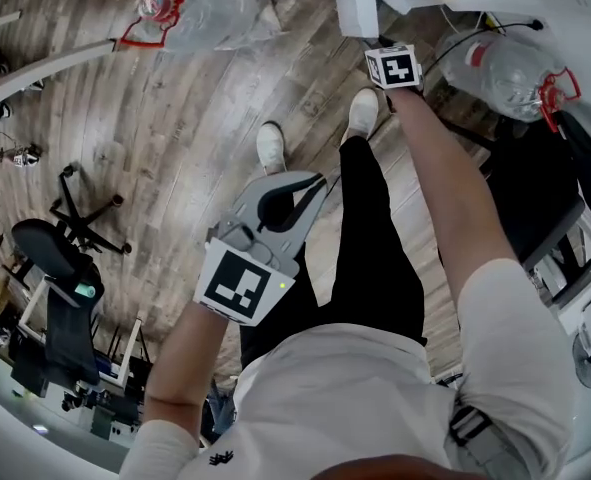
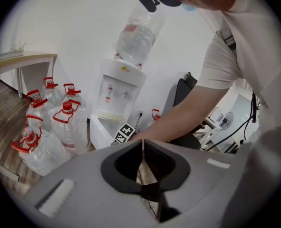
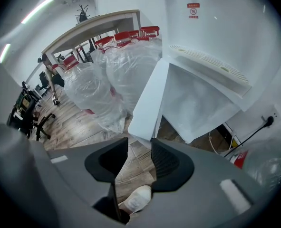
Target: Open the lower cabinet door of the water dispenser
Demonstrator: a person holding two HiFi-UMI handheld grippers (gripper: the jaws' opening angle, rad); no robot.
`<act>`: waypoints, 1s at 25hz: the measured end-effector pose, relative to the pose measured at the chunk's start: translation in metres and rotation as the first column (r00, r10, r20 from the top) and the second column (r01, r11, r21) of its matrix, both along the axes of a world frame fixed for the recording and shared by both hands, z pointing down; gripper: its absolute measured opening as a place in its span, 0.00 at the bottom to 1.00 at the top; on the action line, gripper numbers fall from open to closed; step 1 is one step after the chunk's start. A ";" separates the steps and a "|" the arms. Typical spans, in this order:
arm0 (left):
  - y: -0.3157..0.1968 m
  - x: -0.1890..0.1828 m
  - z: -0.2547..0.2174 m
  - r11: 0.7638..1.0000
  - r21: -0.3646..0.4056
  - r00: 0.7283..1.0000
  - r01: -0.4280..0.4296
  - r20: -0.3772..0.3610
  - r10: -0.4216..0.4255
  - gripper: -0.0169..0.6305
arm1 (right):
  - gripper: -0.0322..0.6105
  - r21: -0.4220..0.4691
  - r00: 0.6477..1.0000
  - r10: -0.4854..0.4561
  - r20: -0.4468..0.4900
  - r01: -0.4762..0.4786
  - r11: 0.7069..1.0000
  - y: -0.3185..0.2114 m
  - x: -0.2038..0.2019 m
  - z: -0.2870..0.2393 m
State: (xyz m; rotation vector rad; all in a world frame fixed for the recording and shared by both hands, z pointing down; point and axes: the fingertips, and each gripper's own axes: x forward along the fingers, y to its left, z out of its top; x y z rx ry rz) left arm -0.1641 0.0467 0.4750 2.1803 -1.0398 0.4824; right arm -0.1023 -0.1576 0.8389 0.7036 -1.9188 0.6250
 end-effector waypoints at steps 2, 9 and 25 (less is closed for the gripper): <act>0.005 -0.008 0.001 1.000 0.001 1.000 0.013 0.001 -0.013 0.11 | 0.28 -0.002 1.000 -0.008 0.001 0.008 1.000 0.004 -0.009 0.001; 0.019 -0.036 -0.001 0.998 0.004 0.998 0.061 -0.007 -0.061 0.11 | 0.27 -0.008 0.999 -0.046 0.000 0.046 0.999 0.016 -0.048 0.000; 0.044 -0.112 -0.001 0.984 0.000 0.983 0.181 -0.030 -0.181 0.11 | 0.24 -0.010 0.991 -0.132 -0.010 0.132 0.991 0.029 -0.145 -0.002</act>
